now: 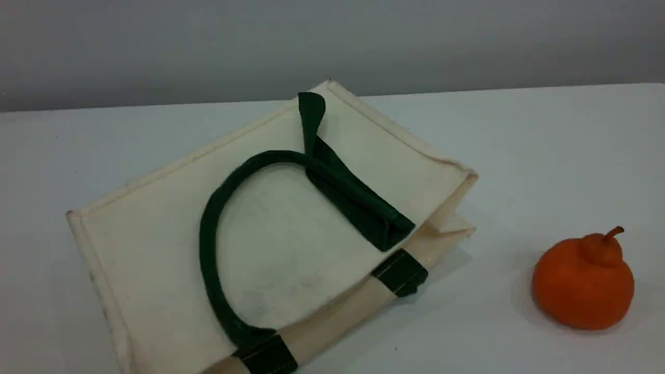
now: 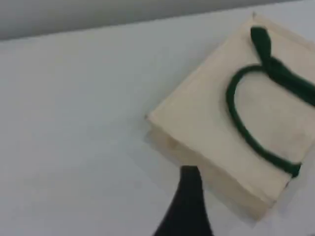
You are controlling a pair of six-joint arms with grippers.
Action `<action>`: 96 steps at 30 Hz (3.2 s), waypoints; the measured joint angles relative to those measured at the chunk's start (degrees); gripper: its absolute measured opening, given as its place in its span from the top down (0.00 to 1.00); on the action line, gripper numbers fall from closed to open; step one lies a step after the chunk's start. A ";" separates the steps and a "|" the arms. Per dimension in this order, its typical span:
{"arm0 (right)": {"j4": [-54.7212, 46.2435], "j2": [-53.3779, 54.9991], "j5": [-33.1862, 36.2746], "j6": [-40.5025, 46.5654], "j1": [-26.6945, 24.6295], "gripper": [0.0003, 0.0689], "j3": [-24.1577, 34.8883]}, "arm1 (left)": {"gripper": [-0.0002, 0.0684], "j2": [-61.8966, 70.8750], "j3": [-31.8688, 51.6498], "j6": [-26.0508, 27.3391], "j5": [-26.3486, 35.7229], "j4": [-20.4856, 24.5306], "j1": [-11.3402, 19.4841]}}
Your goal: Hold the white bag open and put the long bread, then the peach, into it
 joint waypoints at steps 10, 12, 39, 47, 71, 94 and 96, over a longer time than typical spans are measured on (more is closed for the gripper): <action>-4.57 -0.44 -7.66 -2.59 0.00 0.19 17.76 | 0.15 -0.93 12.71 0.96 -5.31 0.20 0.00; -4.57 -0.44 -8.31 -2.59 0.00 0.19 19.77 | 0.15 -0.93 14.31 0.96 -6.19 0.27 0.00; -4.57 -0.44 -8.98 -2.59 0.00 0.19 20.72 | 0.15 -0.93 18.73 0.70 -8.35 1.61 0.00; -4.46 -0.44 -8.98 -2.59 0.00 0.19 20.72 | 0.15 -0.93 18.72 0.70 -8.19 1.61 0.00; -3.11 -4.23 -9.03 -2.64 -8.29 0.19 20.72 | 0.15 -5.94 18.67 0.76 -8.19 1.43 10.92; -2.52 -8.45 -8.94 -2.64 -5.08 0.19 20.72 | 0.15 -13.40 18.67 0.83 -8.15 1.48 13.12; -2.45 -8.45 -8.94 -2.64 -3.50 0.19 20.72 | 0.15 -13.35 18.67 0.83 -8.15 1.48 13.12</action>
